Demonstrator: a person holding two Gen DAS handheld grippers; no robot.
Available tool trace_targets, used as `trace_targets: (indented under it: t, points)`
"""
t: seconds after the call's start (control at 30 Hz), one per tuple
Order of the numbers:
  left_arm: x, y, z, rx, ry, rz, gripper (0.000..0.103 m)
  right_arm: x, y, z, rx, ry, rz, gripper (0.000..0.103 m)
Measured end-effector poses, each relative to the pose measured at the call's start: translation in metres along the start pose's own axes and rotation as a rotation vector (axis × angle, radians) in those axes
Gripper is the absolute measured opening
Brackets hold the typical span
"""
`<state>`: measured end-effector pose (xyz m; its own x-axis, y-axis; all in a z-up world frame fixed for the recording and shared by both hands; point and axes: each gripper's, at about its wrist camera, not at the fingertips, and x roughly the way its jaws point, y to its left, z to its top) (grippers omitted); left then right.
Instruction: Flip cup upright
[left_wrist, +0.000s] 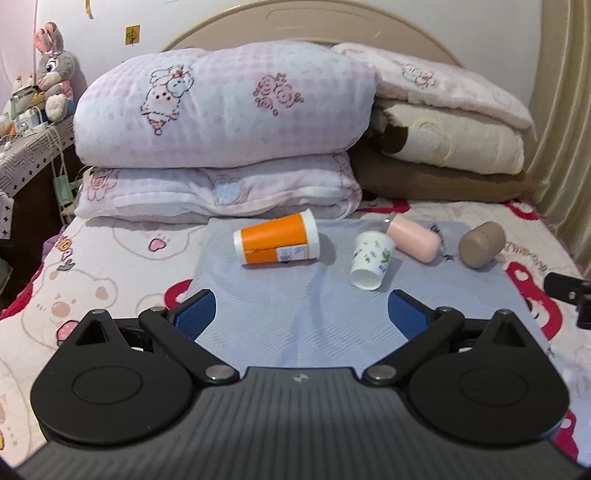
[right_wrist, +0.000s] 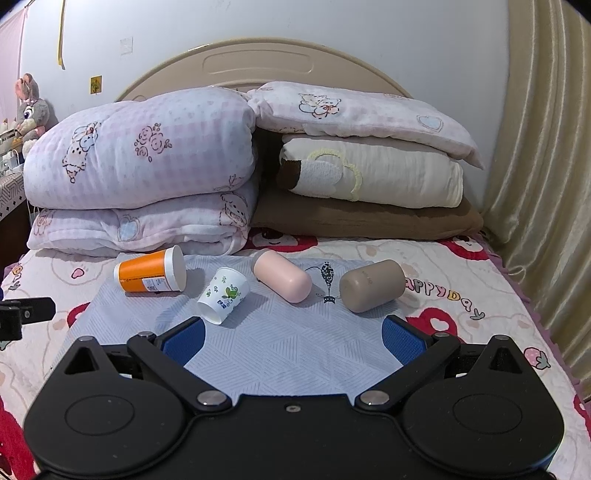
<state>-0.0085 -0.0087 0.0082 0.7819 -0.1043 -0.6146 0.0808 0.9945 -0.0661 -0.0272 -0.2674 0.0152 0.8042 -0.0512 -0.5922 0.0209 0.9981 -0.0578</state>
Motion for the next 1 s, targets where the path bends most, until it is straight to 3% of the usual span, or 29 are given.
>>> trace_targets:
  t: [0.43, 1.0]
  points:
    - [0.000, -0.006, -0.003, 0.008, -0.033, 0.009, 0.101, -0.013, 0.009, -0.003, -0.024, -0.135, 0.030, 0.103]
    - [0.005, 0.002, -0.006, -0.014, 0.003, 0.020, 0.101, -0.010, 0.005, -0.008, -0.006, -0.111, 0.020, 0.103]
